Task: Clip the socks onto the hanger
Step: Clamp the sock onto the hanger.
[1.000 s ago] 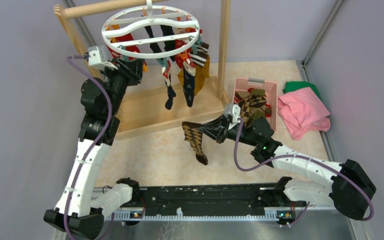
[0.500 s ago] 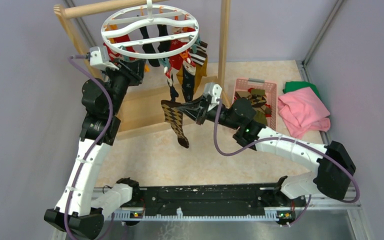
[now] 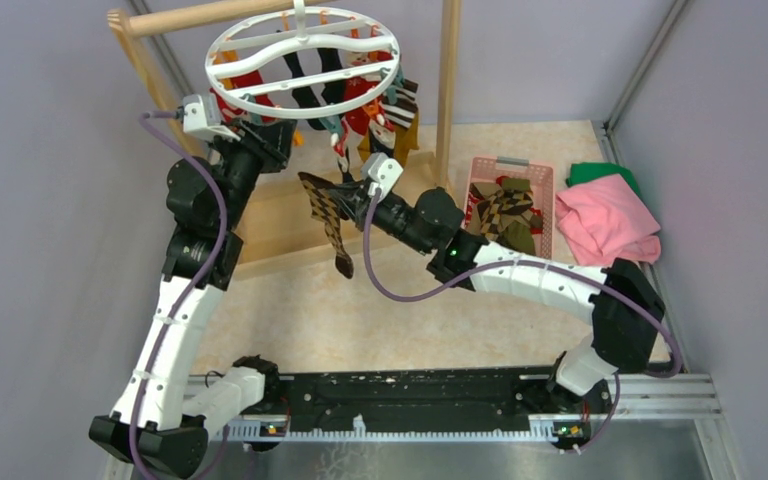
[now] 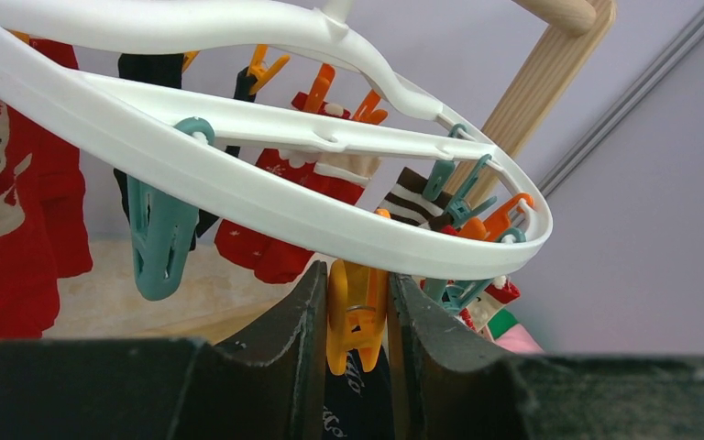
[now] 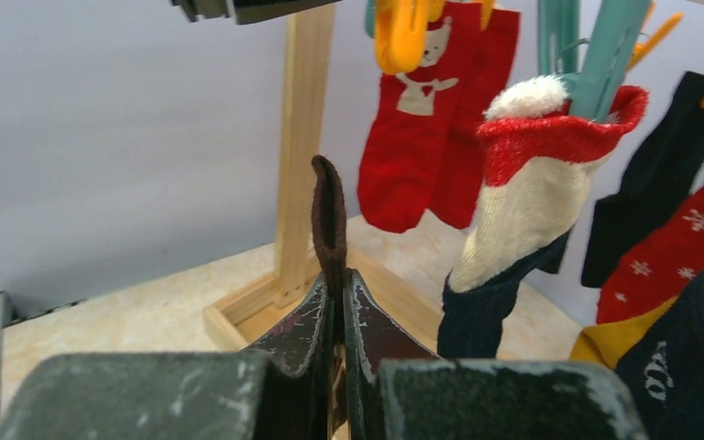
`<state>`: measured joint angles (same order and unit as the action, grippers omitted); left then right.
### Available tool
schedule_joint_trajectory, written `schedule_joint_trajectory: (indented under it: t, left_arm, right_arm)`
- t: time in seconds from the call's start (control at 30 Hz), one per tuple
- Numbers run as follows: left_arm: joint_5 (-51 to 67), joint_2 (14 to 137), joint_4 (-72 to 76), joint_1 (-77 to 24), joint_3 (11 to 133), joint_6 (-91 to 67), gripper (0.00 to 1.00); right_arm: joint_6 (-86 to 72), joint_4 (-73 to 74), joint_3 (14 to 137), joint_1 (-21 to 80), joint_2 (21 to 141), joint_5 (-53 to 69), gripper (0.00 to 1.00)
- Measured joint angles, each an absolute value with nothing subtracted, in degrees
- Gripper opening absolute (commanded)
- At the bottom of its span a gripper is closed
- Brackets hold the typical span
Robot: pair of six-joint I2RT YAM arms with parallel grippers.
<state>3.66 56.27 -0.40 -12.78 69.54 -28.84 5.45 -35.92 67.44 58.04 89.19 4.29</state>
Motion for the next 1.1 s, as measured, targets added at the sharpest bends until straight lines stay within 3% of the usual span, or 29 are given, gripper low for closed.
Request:
schedule_joint_trajectory:
  t: [0.47,1.1]
  left_arm:
    - [4.7,56.9,0.0,-12.8,68.8,-30.2,0.09]
    - [5.1,57.6,0.1,-12.8,67.8,-31.5,0.09]
  right_arm:
    - [10.8,-38.6,73.2,60.2,94.2,-13.3,0.00]
    - [13.5,-41.1,76.8,61.8,96.6,-15.8,0.00]
